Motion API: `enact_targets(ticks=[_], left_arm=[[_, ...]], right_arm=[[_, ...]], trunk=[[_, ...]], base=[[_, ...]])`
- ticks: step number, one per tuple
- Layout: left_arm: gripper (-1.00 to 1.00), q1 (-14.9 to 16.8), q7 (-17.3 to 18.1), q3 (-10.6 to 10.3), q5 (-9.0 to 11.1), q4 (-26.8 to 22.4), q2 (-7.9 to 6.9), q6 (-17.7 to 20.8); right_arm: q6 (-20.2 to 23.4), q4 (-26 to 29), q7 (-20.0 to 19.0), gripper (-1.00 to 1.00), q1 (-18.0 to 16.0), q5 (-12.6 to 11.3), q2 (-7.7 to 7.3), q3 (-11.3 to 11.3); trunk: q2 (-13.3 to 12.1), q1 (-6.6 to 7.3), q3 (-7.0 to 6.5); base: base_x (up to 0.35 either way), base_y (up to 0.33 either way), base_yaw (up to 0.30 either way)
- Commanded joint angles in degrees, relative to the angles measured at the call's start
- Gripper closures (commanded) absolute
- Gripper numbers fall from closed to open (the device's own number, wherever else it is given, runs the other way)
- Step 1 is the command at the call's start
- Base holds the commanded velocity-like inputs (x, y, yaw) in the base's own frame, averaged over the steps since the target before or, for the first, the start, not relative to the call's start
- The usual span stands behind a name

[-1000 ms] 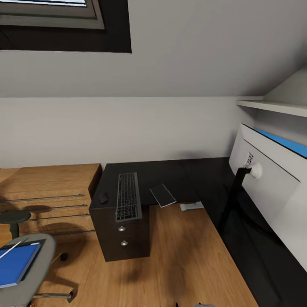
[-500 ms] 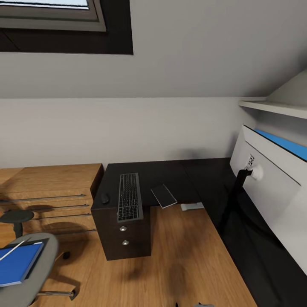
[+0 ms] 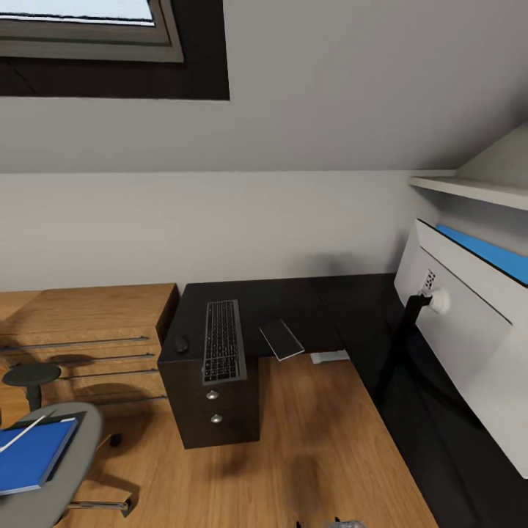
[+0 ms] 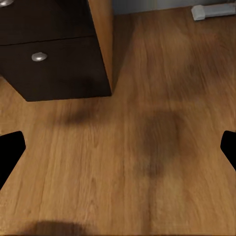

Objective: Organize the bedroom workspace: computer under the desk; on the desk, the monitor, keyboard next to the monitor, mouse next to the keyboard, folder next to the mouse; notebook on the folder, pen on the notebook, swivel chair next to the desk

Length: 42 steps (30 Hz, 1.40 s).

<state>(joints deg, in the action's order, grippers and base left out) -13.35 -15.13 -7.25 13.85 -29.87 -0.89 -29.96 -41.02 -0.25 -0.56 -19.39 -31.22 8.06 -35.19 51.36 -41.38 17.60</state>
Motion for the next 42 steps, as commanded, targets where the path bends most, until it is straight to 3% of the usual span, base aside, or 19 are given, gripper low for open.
enact_targets(ticks=[1,7,8,14,15,17,18,19,20,21,23,24,25,28,29,30,32,37,42], left_arm=[[-1.0,-0.01,-0.36,-0.48,0.46,-0.1,0.0,-0.11],[-1.0,-0.01,-0.34,-0.48,0.48,-0.1,0.16,-0.05],[-1.0,-0.01,-0.34,-0.48,0.48,-0.1,0.18,-0.02],[-1.0,-0.01,-0.33,-0.48,0.48,-0.04,0.18,0.04],[-1.0,-0.01,-0.33,-0.48,0.48,-0.03,0.19,0.05],[-1.0,-0.01,-0.33,-0.48,0.48,-0.02,0.19,0.09],[-1.0,-0.01,-0.33,-0.48,0.48,0.04,0.19,0.14],[-1.0,-0.01,-0.33,-0.48,0.48,0.05,0.19,0.14],[-1.0,-0.01,-0.33,-0.48,0.48,0.07,0.2,0.16],[-1.0,-0.01,-0.35,-0.48,0.48,0.12,0.19,0.13],[-1.0,-0.01,-0.38,-0.48,0.48,0.13,0.19,0.13],[-1.0,-0.01,-0.39,-0.48,0.48,0.15,0.19,0.11],[-1.0,-0.01,-0.46,-0.48,0.48,0.16,0.19,0.09],[-1.0,-0.01,-0.49,-0.48,0.45,0.21,0.18,0.08],[-1.0,-0.01,-0.46,-0.48,0.41,0.28,0.2,0.08],[-1.0,-0.01,-0.37,-0.54,0.31,0.42,0.24,0.01],[-1.0,-0.01,-0.29,-0.6,0.26,0.5,0.26,-0.03],[-1.0,-0.01,-0.18,-0.65,0.22,0.59,0.27,-0.16],[-1.0,-0.01,-0.16,-0.66,0.22,0.6,0.27,-0.24]], right_arm=[[-0.13,1.11,0.01,-1.0,-0.03,-0.17,0.04,-0.4],[2.37,9.44,0.42,-1.0,-0.15,0.24,-0.62,0.09],[9.19,17.17,2.77,-1.0,-0.3,0.18,-2.98,0.28],[24.19,34.44,8.78,-1.0,-0.36,0.11,-7.93,0.62],[30.39,41.71,11.19,-1.0,-0.37,0.01,-9.82,1.16],[36.96,49.15,13.64,-1.0,-0.37,-0.14,-11.65,2.2],[51.03,63.96,19.21,-1.0,-0.36,-0.57,-14.07,6.02],[54.51,67.36,20.65,-1.0,-0.33,-0.72,-14.43,7.21],[67.75,77.99,25.43,-1.0,-0.21,-3.12,-15.28,12.33],[74.5,82.26,27.41,-1.0,-0.09,-6.54,-15.62,16.56],[77.18,84.05,28.21,-1.0,-0.02,-8.51,-15.81,19.26],[78.89,85.3,28.7,-1.0,0.11,-9.81,-16.08,21.72],[80.47,86.72,29.25,-1.0,0.29,-11.16,-17.06,26.87],[80.94,87.22,29.43,-1.0,0.35,-11.59,-17.82,31.24],[81.05,87.42,29.47,-1.0,0.37,-11.68,-18.19,34.1],[80.99,87.55,29.35,-1.0,0.4,-9.76,-18.96,39.07],[80.87,87.49,29.23,-1.0,0.4,-8.17,-19.39,40.01],[78.02,86.28,28.36,-1.0,0.5,-0.01,-20.03,41.34],[77.5,85.66,26.47,-1.0,0.67,1.53,-20.1,41.47]], trunk=[[-0.37,0.22,-0.13],[-2.78,1.54,-1.2],[-3.18,1.75,-1.38],[-5.58,3.07,-2.46],[-5.99,3.29,-2.64],[-6.79,3.73,-3.0],[-7.19,3.95,-3.18],[-7.59,4.17,-3.36],[-7.99,4.39,-3.54],[-8.39,4.61,-3.72],[-9.19,5.05,-4.08],[-9.59,5.27,-4.26],[-10.0,5.49,-4.44],[-11.2,6.15,-4.97],[-11.2,6.15,-4.97],[-11.2,6.15,-5.01],[-11.2,6.15,-5.09],[-11.2,6.15,-5.37],[-11.2,6.15,-5.69]], base=[[0.0,0.0,0.0],[0.0,0.0,0.0],[0.0,0.0,0.0],[0.0,0.0,0.0],[0.0,0.0,0.0],[0.0,0.0,0.0],[0.0,0.0,0.0],[0.0,0.0,0.0],[0.0,0.0,0.0],[0.0,0.0,0.0],[0.0,0.0,0.0],[0.0,0.0,0.0],[0.0,0.0,0.0],[0.0,0.0,0.0],[0.0,0.0,0.0],[0.0,0.0,-0.082],[0.0,0.0,-0.108],[0.0,0.0,-0.155],[0.0,0.0,-0.175]])
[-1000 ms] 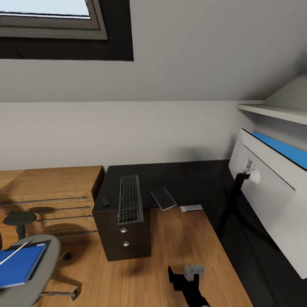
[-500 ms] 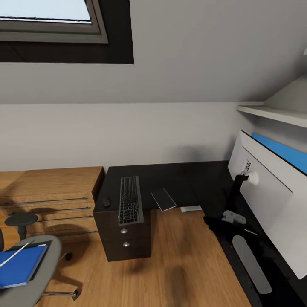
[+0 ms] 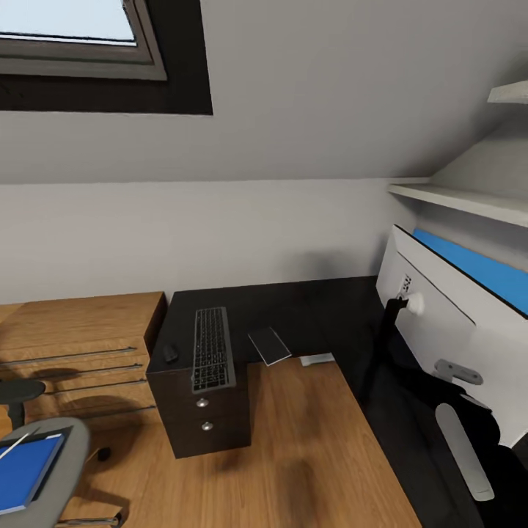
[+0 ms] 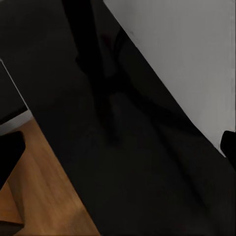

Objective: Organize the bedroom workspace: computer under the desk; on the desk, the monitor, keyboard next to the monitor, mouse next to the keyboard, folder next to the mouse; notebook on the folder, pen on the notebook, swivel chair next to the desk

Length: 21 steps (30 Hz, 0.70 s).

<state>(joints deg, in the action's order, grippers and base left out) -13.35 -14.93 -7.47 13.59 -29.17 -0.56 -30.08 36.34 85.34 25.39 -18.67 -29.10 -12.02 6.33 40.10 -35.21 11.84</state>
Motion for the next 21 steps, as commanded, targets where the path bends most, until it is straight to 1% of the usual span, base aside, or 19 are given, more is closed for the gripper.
enact_targets(ticks=[1,13,16,20,21], left_arm=[[-1.0,-0.01,-0.37,-0.44,0.47,-0.1,-0.06,-0.14],[-1.0,-0.01,-0.38,-0.44,0.47,-0.1,-0.08,-0.33],[-1.0,-0.01,-0.45,-0.44,0.51,-0.1,-0.19,-0.38],[-1.0,-0.01,-0.5,-0.38,0.55,-0.1,-0.27,-0.44],[-1.0,-0.01,-0.47,-0.36,0.5,-0.1,-0.23,-0.49]], right_arm=[[0.07,-0.05,0.03,-1.0,-0.02,-0.34,-0.06,-0.03],[-0.04,-0.27,-0.85,-1.0,0.03,0.16,-0.19,0.0],[-0.04,-0.28,-0.86,-1.0,0.03,0.23,-0.2,0.0],[-0.1,-0.33,-0.85,-1.0,0.04,0.26,-0.2,0.0],[-0.12,-1.09,-0.86,-1.0,0.04,0.27,-0.2,-0.03]], trunk=[[0.07,-0.02,0.01],[0.07,-0.02,-0.7],[0.07,-0.02,-0.86],[0.07,-0.02,-1.07],[0.07,-0.02,-1.11]], base=[[0.0,0.0,-0.175],[0.002,0.0,-0.157],[0.126,0.0,-0.14],[0.235,-0.008,-0.135],[0.087,-0.011,-0.097]])
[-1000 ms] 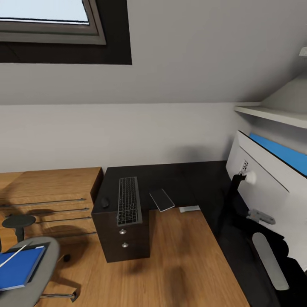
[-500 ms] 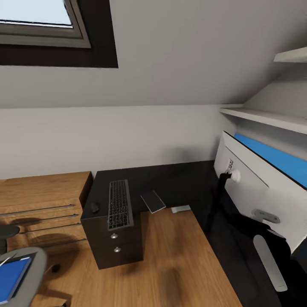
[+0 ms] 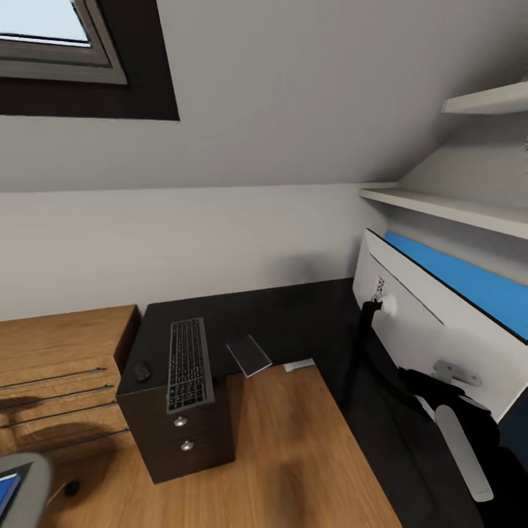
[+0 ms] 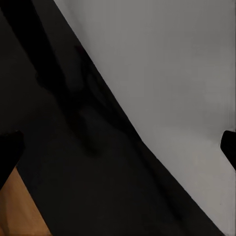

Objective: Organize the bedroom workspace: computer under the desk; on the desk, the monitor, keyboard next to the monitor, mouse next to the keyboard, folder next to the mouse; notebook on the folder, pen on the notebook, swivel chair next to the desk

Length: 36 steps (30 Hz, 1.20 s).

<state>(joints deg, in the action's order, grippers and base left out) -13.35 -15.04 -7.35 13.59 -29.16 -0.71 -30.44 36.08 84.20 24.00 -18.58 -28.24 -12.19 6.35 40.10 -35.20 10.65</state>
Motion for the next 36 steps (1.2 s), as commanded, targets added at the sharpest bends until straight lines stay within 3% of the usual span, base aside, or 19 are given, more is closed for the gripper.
enact_targets(ticks=[1,8,23,25,30,36], left_arm=[[-1.0,-0.01,-0.35,-0.48,0.51,-0.11,-0.06,-0.12],[-1.0,-0.01,-0.27,-0.47,0.56,-0.11,-0.19,-0.08],[-1.0,-0.01,-0.32,-0.47,0.63,-0.11,-0.25,-0.05],[-1.0,-0.01,-0.33,-0.47,0.64,-0.09,-0.25,-0.05],[-1.0,-0.01,-0.3,-0.47,0.65,-0.1,-0.25,-0.07],[-1.0,-0.01,-0.29,-0.47,0.65,-0.05,-0.29,-0.07]], right_arm=[[0.14,-0.24,0.52,-1.0,-0.05,-0.57,-0.02,-0.06],[-1.74,-2.28,0.45,-1.0,-0.05,2.44,0.23,-0.49],[-2.07,-2.45,0.44,-1.0,-0.05,2.76,0.39,-3.64],[-2.08,-3.08,0.35,-1.0,-0.05,2.76,0.55,-6.66],[-2.24,-3.58,0.34,-1.0,-0.05,2.83,0.59,-11.57],[-2.72,-3.67,0.36,-1.0,-0.05,2.83,0.59,-12.75]], trunk=[[0.07,-0.03,0.04],[0.07,-0.03,-0.04],[0.07,-0.03,-0.04],[0.07,-0.03,-0.04],[0.07,-0.03,-0.04],[0.07,-0.03,-0.04]], base=[[0.07,-0.008,-0.091],[0.076,-0.002,-0.025],[0.011,0.0,0.0],[0.0,0.0,0.0],[0.0,0.0,0.0],[0.132,0.044,0.0]])
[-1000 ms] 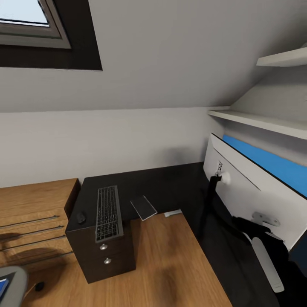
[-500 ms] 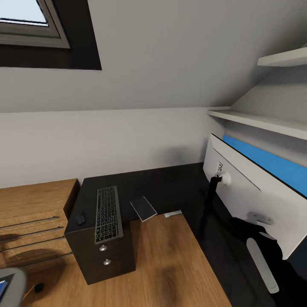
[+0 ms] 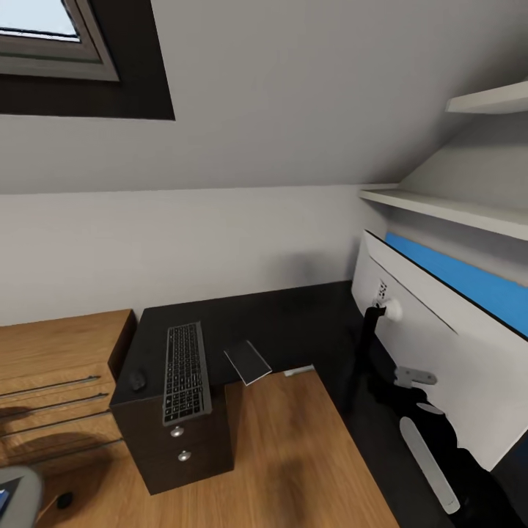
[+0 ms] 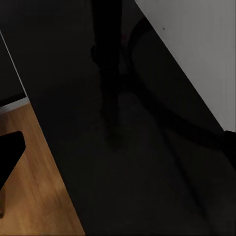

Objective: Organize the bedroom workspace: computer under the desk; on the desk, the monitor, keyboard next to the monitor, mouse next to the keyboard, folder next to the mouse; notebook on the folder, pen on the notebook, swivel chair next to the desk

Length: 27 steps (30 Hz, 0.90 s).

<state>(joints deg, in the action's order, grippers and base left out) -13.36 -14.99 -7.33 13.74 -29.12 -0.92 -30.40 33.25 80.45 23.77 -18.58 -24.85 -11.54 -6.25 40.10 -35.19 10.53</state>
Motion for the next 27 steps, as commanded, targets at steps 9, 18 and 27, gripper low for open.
enact_targets(ticks=[9,18,27], left_arm=[[-1.0,0.0,-0.35,-0.49,0.5,-0.09,-0.06,-0.1],[-1.0,0.0,-0.3,-0.49,0.5,-0.06,-0.04,-0.11],[-1.0,0.0,-0.34,-0.49,0.5,-0.06,-0.04,-0.1]], right_arm=[[-0.09,0.06,0.65,-1.0,-0.05,-0.46,-0.06,-0.28],[-0.19,0.06,0.66,-1.0,-0.05,-0.38,-0.14,-0.24],[-0.2,0.06,0.66,-1.0,-0.05,-0.42,-0.15,-0.18]], trunk=[[0.07,-0.04,0.08],[0.07,-0.04,0.07],[0.07,-0.04,-0.28]], base=[[0.049,0.009,0.0],[0.115,-0.081,-0.002],[0.02,-0.016,-0.132]])
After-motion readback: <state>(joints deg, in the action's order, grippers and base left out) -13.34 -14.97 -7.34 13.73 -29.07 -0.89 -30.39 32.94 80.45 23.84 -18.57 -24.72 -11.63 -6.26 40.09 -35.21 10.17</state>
